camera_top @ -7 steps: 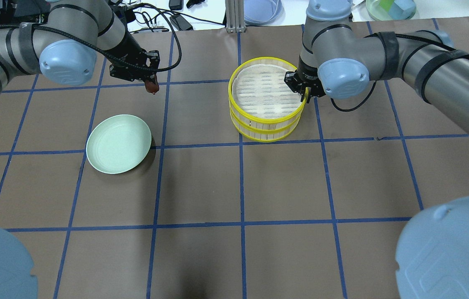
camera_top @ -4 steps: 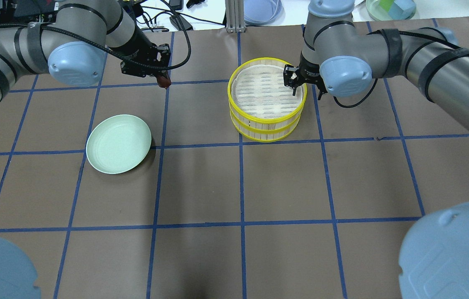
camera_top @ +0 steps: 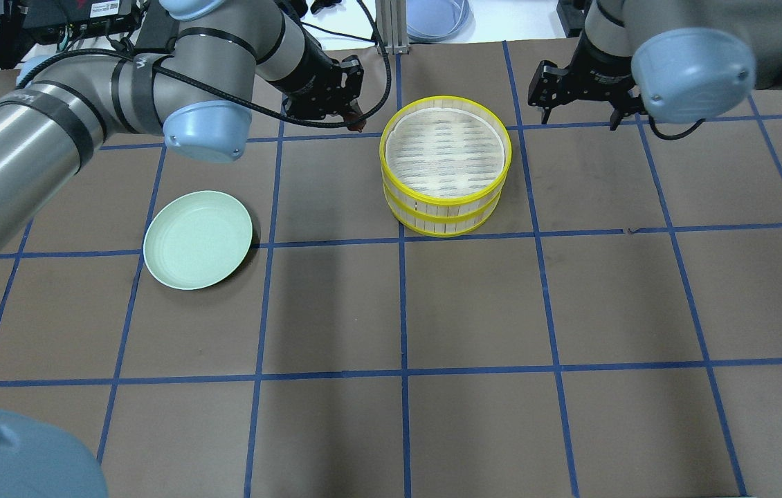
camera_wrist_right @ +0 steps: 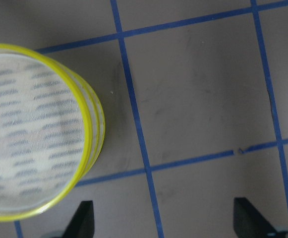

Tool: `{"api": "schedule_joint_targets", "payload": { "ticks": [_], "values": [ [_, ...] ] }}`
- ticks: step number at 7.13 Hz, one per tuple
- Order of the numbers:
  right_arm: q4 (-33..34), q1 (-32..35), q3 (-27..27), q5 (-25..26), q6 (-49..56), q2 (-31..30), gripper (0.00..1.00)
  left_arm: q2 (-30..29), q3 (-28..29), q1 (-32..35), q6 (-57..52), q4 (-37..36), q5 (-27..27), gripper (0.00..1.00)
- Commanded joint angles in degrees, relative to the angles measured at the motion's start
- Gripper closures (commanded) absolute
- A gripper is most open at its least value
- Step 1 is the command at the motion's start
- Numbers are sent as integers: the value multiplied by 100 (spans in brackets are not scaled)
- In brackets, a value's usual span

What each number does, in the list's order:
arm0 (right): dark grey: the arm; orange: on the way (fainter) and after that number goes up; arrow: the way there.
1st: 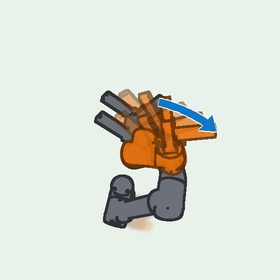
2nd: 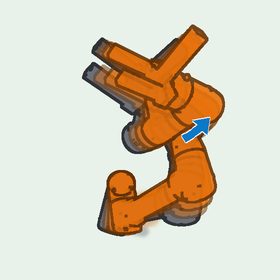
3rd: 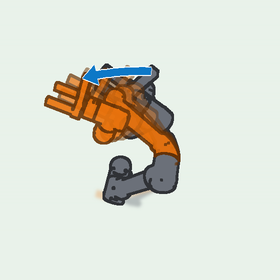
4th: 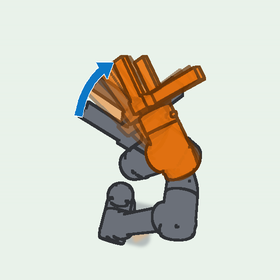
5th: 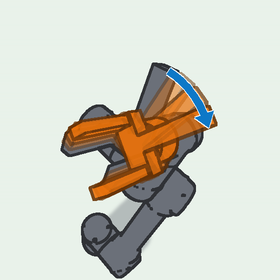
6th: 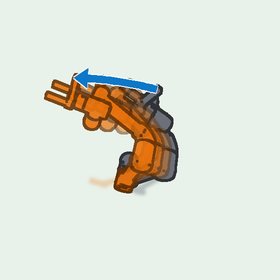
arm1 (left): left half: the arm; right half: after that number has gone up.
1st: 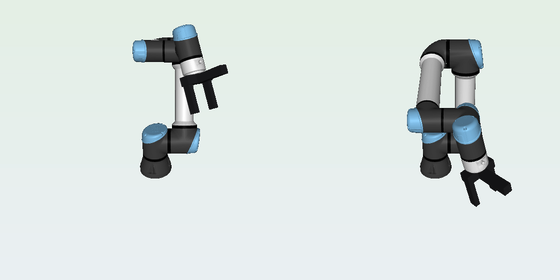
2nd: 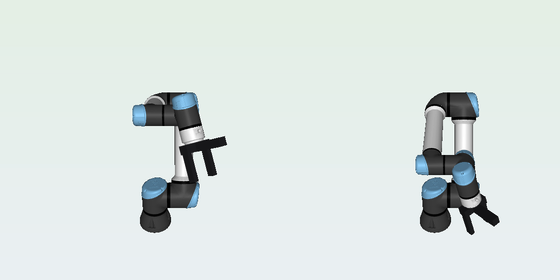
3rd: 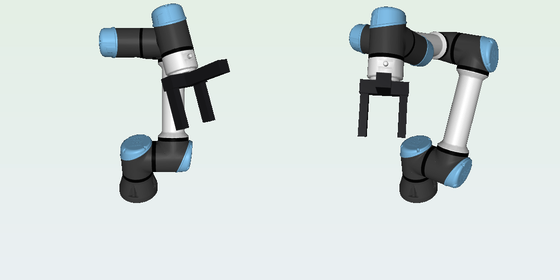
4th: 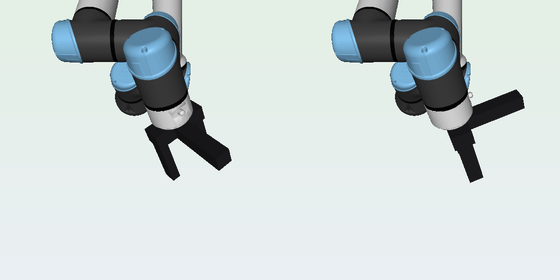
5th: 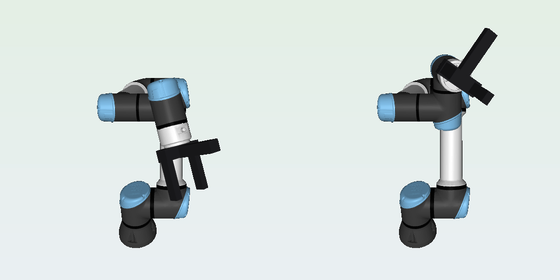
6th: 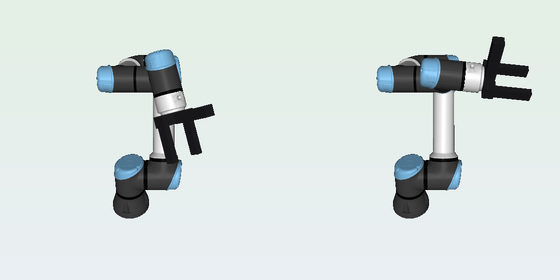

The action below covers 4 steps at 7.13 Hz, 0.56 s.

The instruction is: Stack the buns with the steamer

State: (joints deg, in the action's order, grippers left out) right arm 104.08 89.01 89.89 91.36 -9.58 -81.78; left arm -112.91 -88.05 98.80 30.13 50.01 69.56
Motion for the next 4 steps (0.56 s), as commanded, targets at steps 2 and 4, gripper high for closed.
{"api": "schedule_joint_targets", "payload": {
  "ticks": [2, 4],
  "values": [
    [-987, 20, 2, -364, 873, -831, 0, -389, -54, 489, 597, -333, -487, 99],
    [-926, 20, 11, -320, 1106, -744, 0, -460, -45, 499, 625, -334, -478, 0]
  ]
}}
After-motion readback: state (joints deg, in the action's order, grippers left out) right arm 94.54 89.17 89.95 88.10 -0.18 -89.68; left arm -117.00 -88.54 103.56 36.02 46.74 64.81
